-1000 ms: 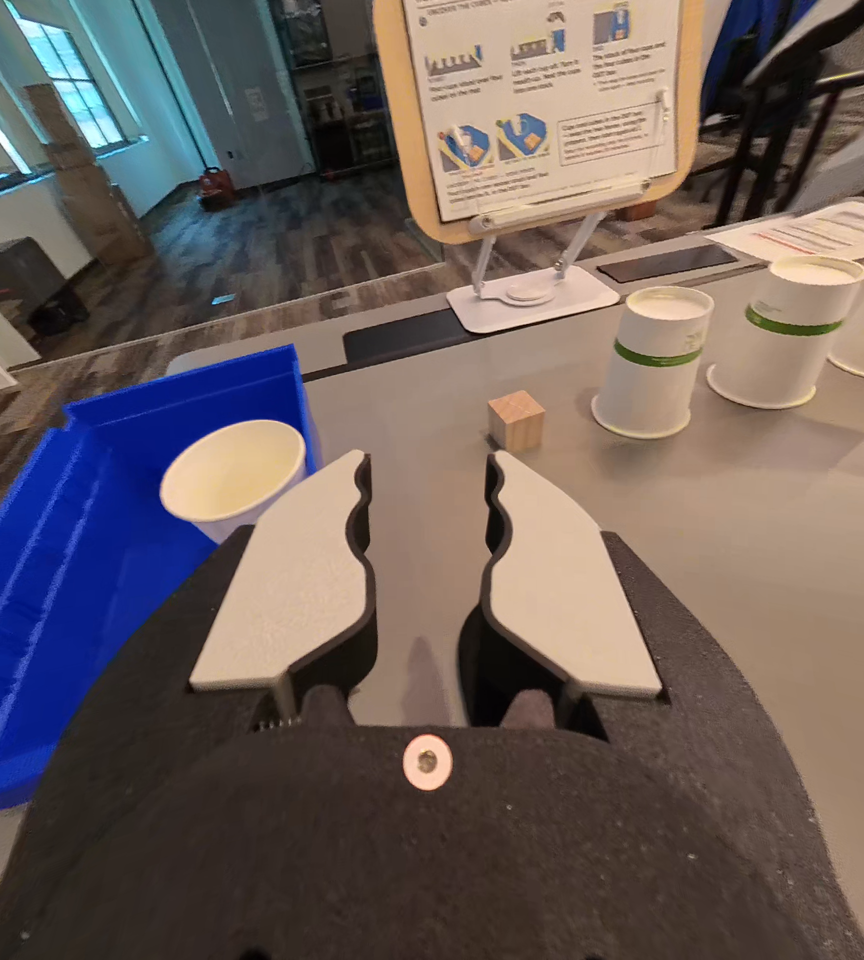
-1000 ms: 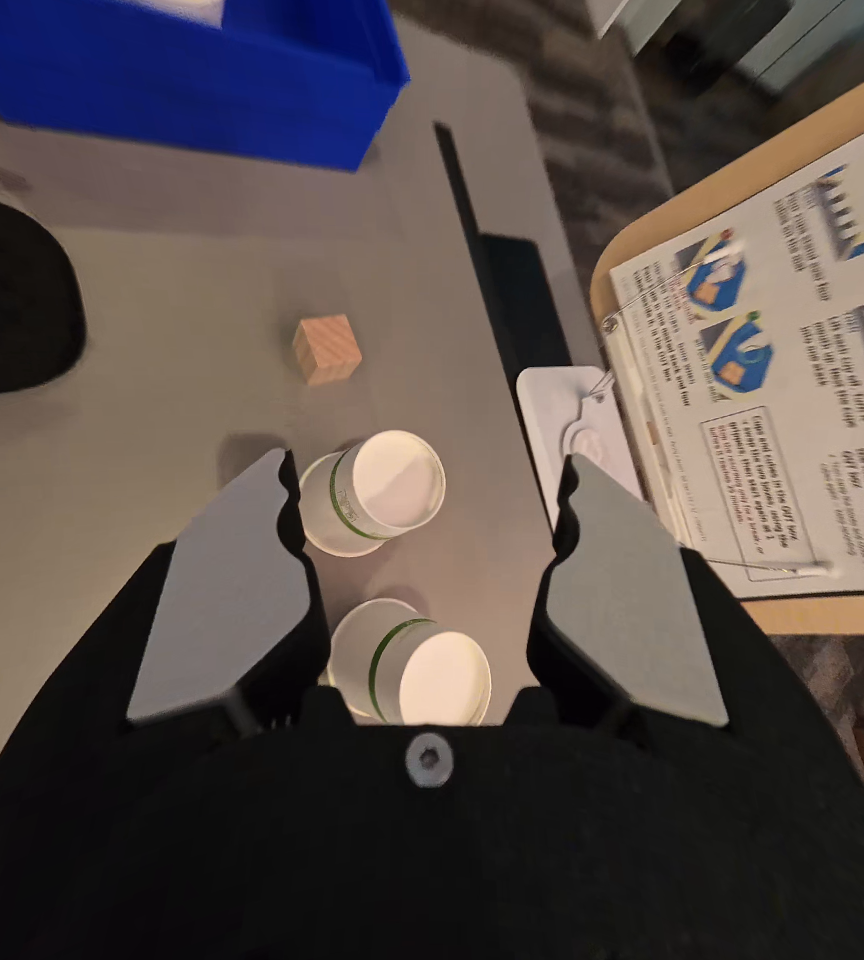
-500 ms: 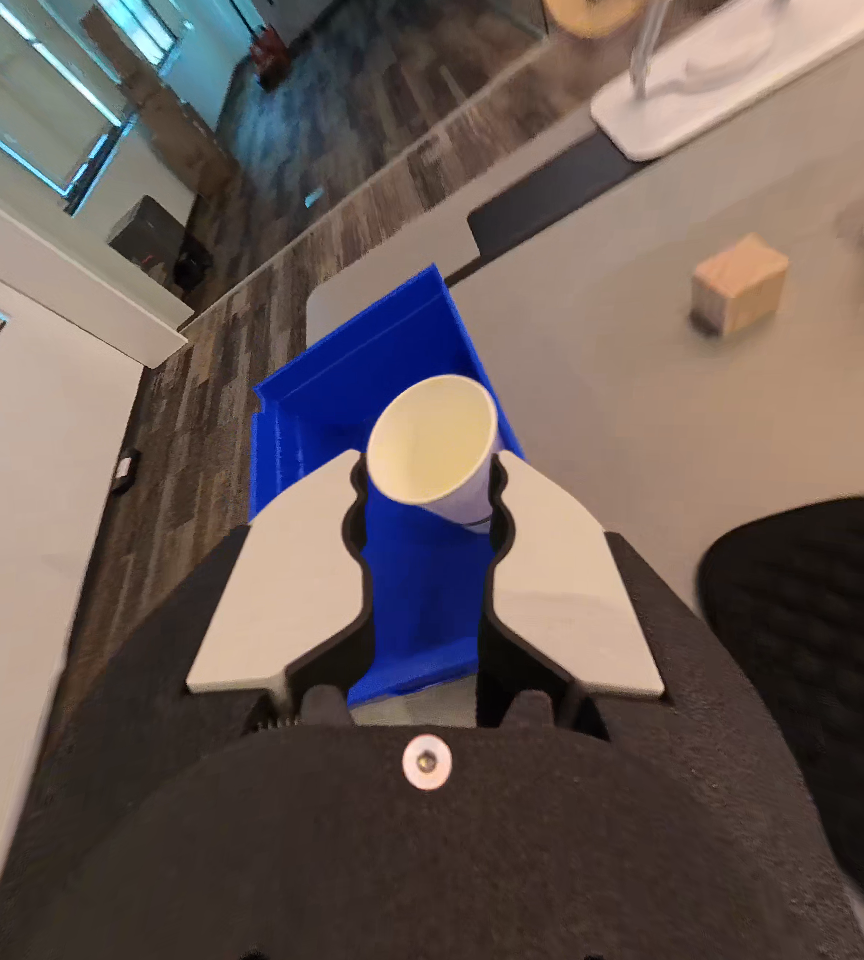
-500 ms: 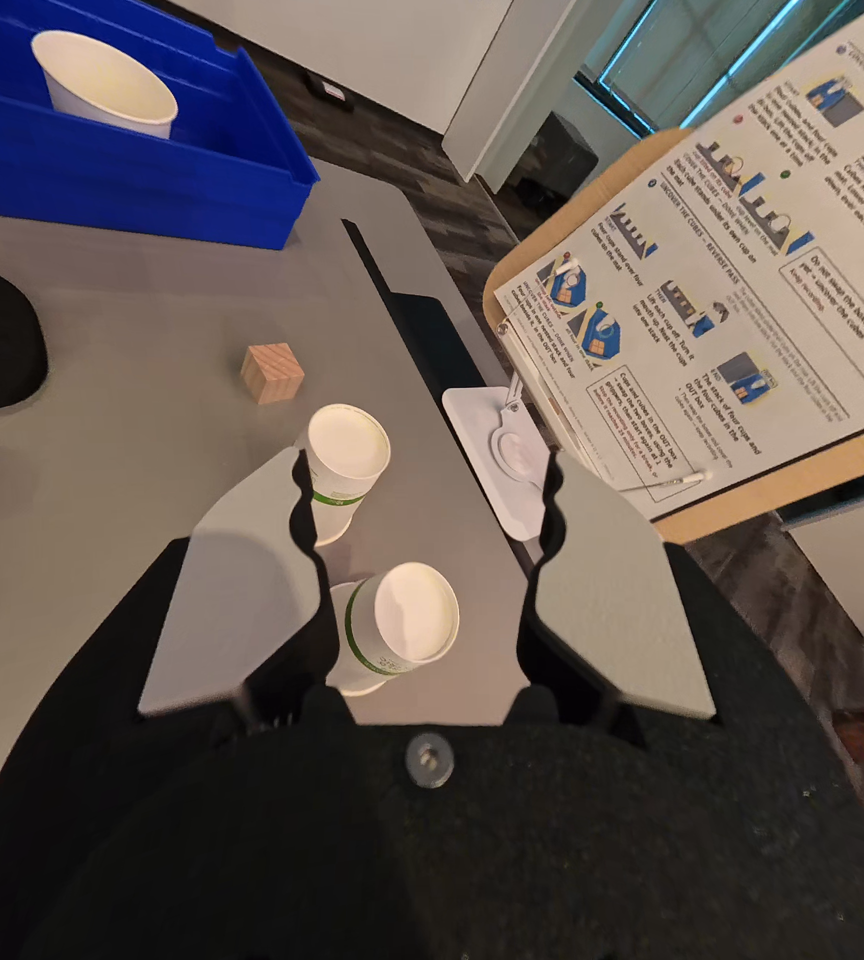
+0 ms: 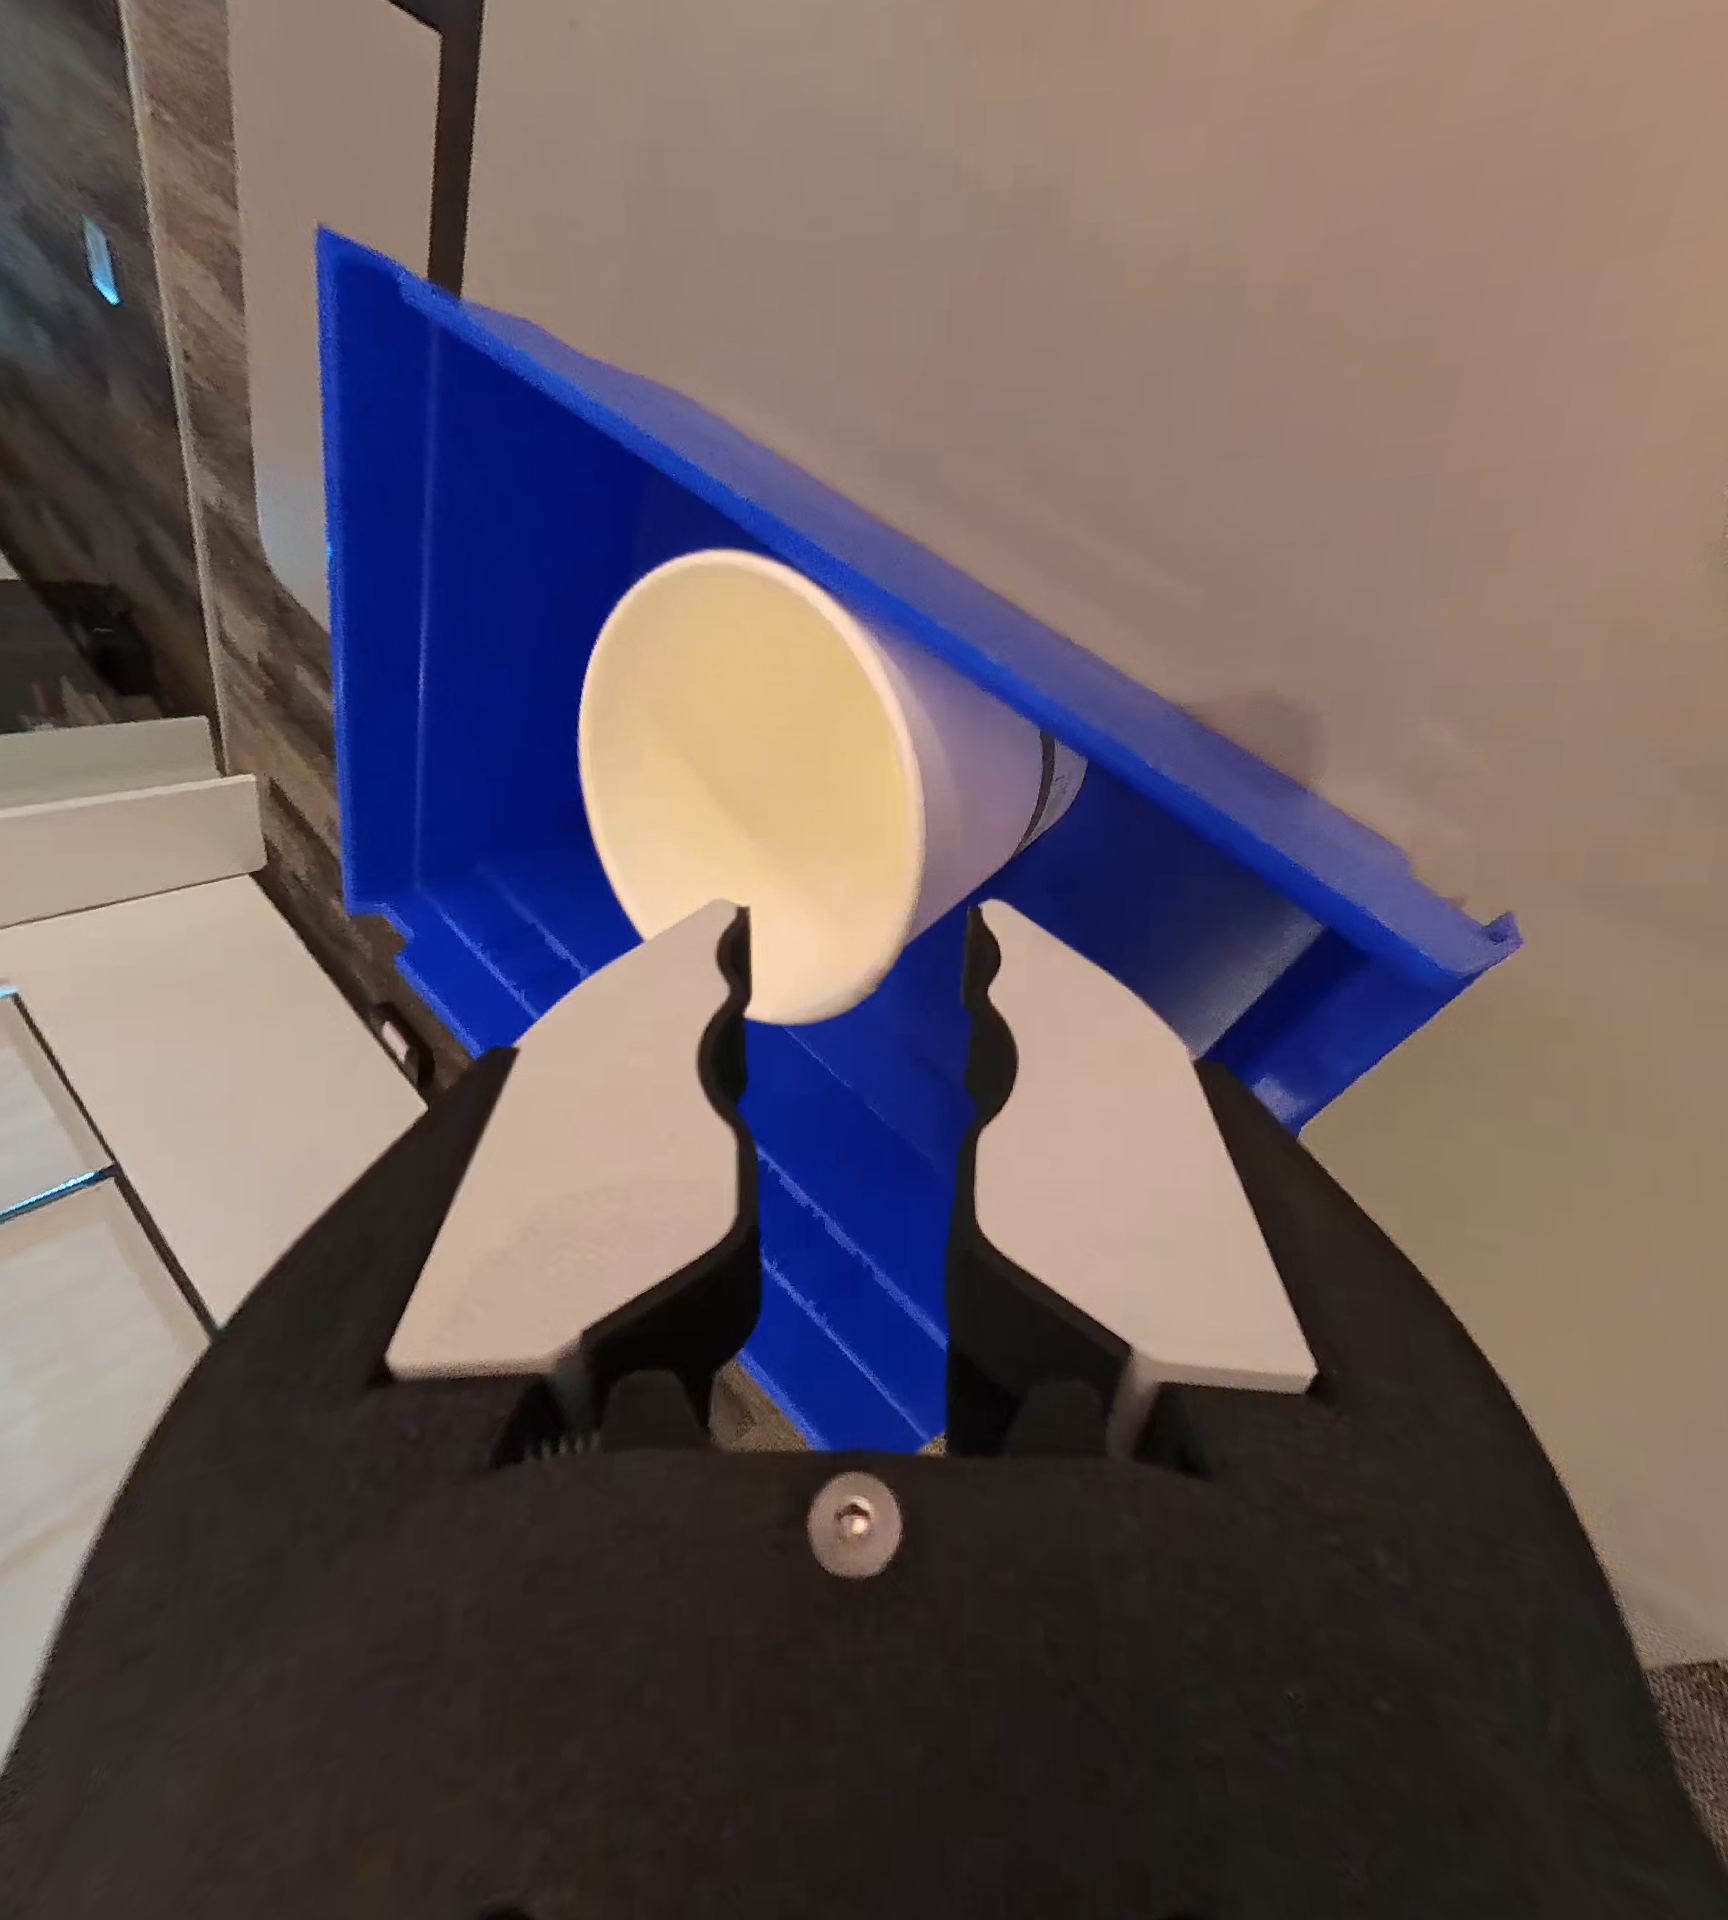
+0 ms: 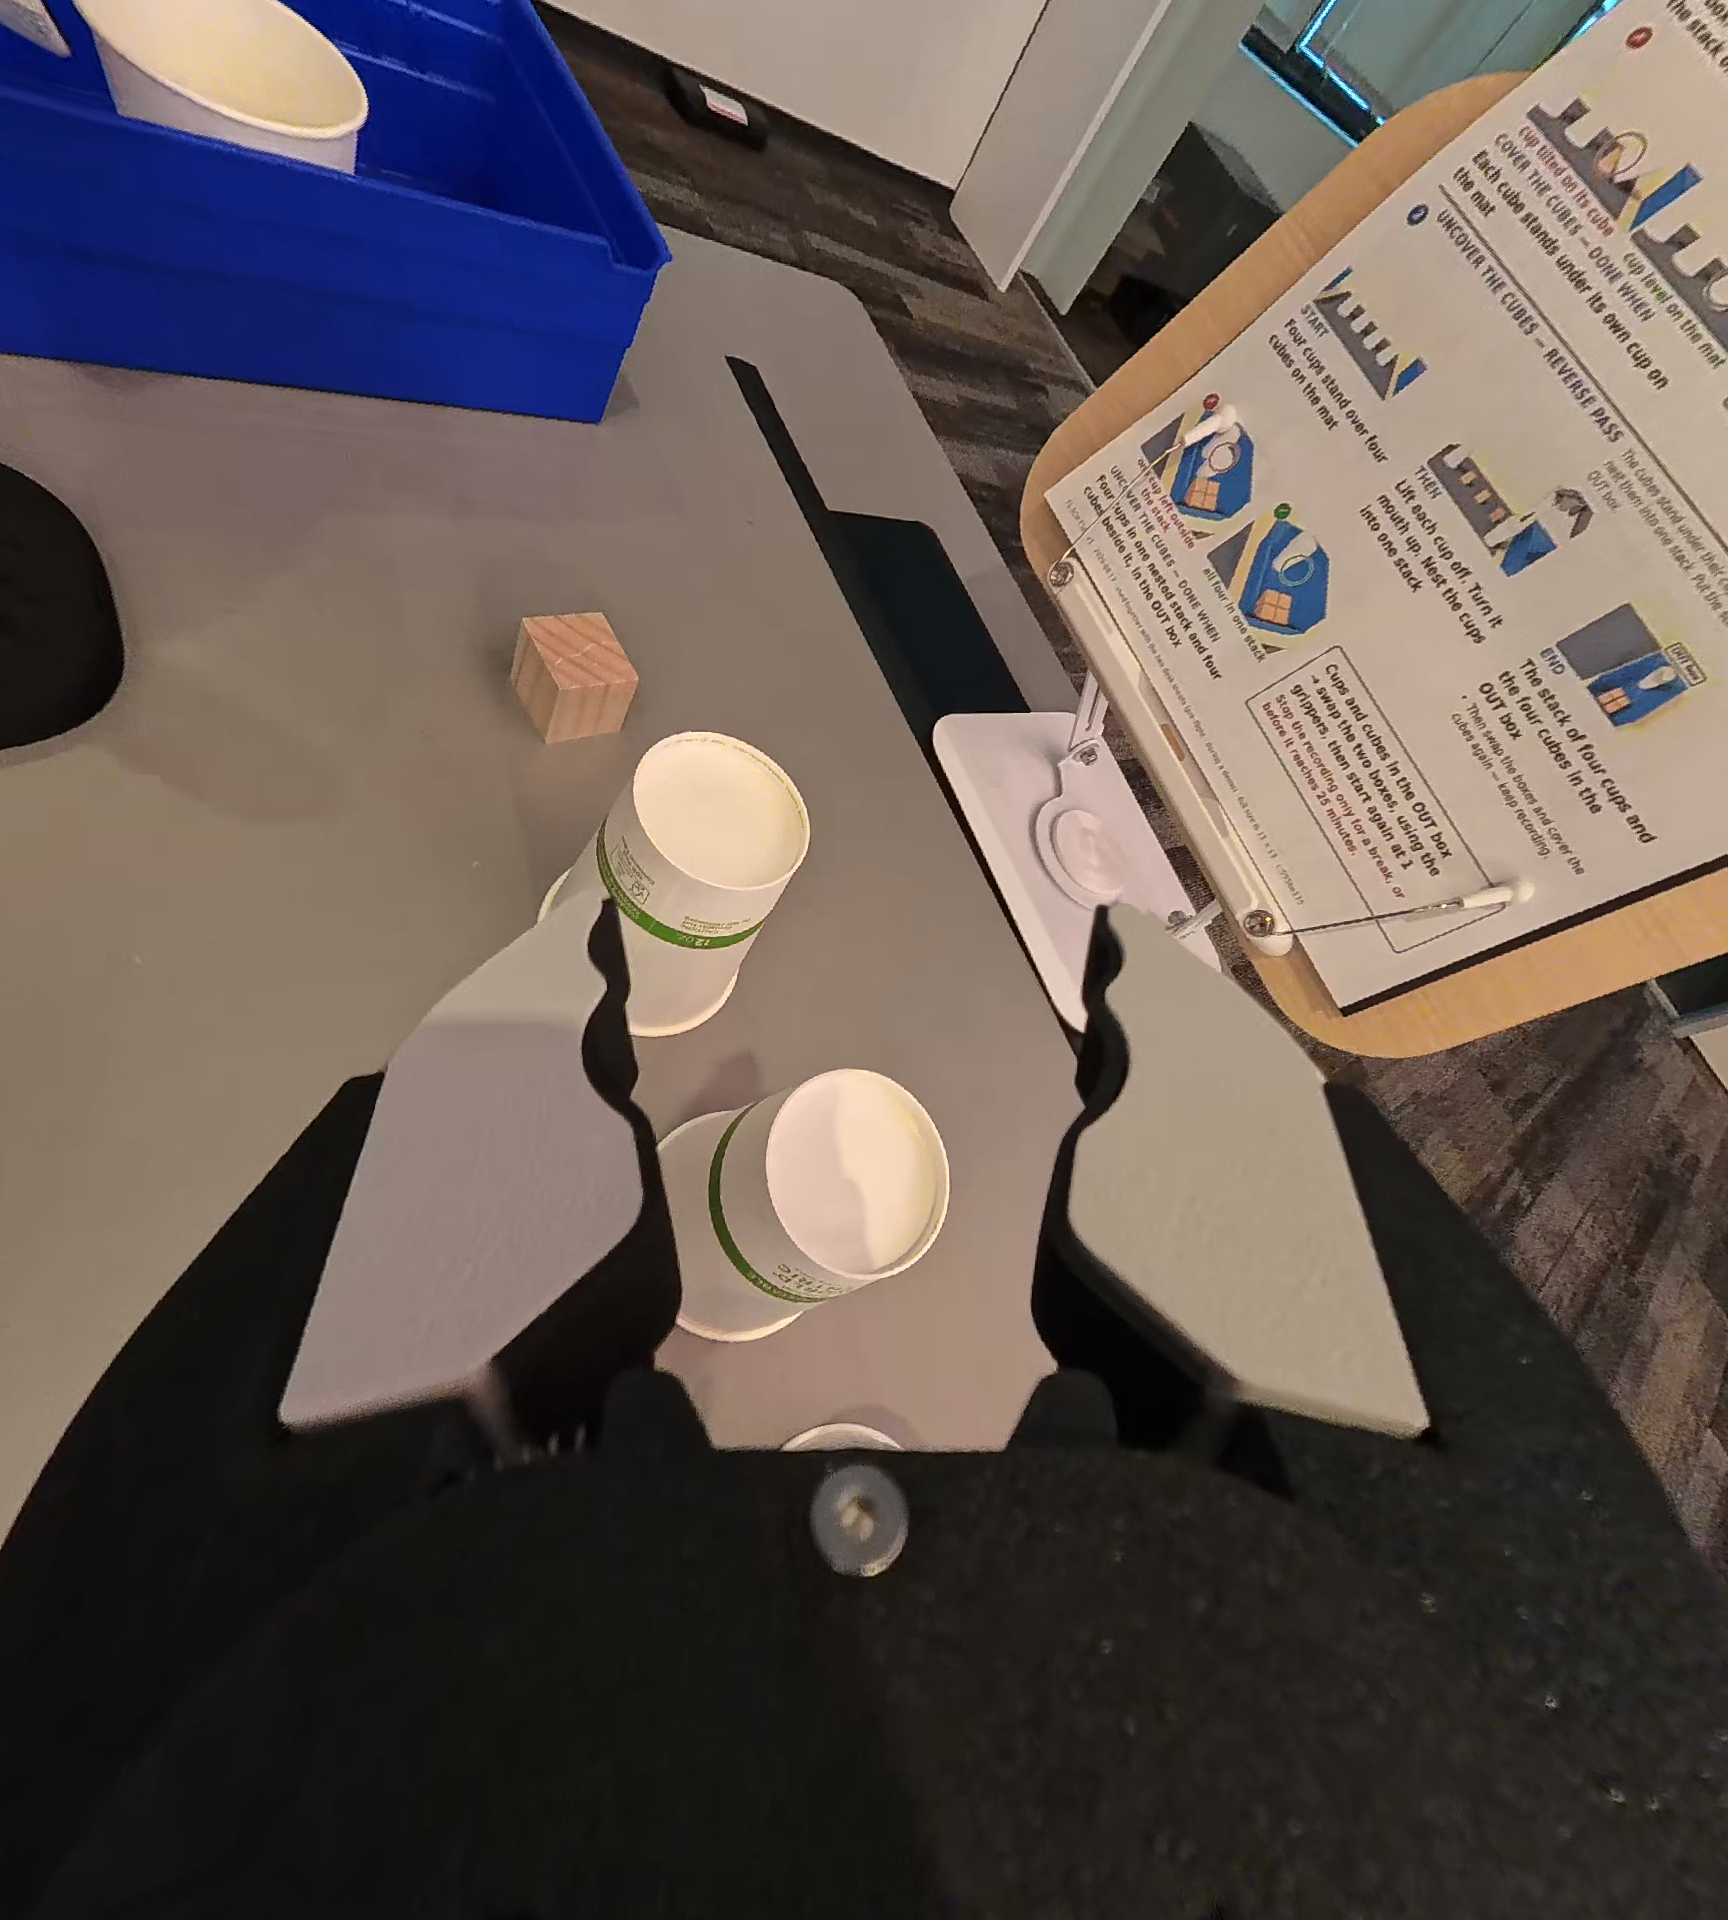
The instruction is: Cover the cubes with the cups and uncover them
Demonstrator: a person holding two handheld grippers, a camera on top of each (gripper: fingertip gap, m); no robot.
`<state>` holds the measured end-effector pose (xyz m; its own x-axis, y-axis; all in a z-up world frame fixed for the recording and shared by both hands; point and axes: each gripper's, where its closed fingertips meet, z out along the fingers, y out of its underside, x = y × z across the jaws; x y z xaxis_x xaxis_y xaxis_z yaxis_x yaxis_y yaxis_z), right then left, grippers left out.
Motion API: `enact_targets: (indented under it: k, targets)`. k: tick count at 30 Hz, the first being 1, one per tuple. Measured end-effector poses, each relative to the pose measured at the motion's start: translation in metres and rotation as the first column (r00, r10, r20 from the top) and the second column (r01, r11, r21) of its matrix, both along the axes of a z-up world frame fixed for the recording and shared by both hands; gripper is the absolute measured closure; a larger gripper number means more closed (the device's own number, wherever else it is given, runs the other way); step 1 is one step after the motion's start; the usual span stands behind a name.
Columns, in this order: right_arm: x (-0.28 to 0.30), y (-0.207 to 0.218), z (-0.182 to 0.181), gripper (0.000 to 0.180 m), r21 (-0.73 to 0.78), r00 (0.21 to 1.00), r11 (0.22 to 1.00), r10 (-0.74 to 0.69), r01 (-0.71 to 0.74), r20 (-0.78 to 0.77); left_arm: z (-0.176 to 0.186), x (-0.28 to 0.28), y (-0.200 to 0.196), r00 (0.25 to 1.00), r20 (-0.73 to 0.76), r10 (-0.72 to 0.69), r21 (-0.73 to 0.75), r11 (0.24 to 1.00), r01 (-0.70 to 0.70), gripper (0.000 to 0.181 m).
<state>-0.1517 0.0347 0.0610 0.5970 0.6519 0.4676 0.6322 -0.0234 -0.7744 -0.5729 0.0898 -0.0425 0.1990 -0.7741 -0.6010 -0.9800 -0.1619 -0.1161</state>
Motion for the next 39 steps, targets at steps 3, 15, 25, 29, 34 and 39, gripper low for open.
enact_targets:
  k: [3,15,25,29,34,39]
  targets:
    - [0.000,0.001,-0.003,0.097,-0.013,1.000,1.000,0.006,-0.006,-0.004,-0.007,0.001,0.002,0.999,-0.021,-0.024,-0.023,0.999,0.024,0.145]
    - [0.006,0.008,-0.014,0.097,-0.034,0.999,0.999,-0.023,0.024,0.023,-0.034,0.003,0.010,0.996,-0.050,-0.072,-0.114,0.991,0.066,0.157]
    - [0.006,0.012,-0.025,0.096,-0.060,0.998,0.998,-0.029,0.033,0.058,-0.038,0.005,0.011,0.998,0.004,-0.070,-0.150,0.986,0.070,0.168]
    - [0.005,0.013,-0.027,0.096,-0.066,0.998,0.997,-0.025,0.030,0.066,-0.039,0.004,0.008,0.997,-0.004,-0.078,-0.163,0.984,0.076,0.169]
    - [0.004,0.013,-0.031,0.096,-0.075,0.997,0.997,-0.020,0.026,0.074,-0.039,-0.003,0.009,0.995,-0.053,-0.089,-0.138,0.987,0.081,0.178]
    - [0.005,0.014,-0.033,0.097,-0.084,0.997,0.996,-0.023,0.029,0.078,-0.033,-0.008,0.007,0.997,-0.039,-0.070,-0.123,0.990,0.064,0.180]
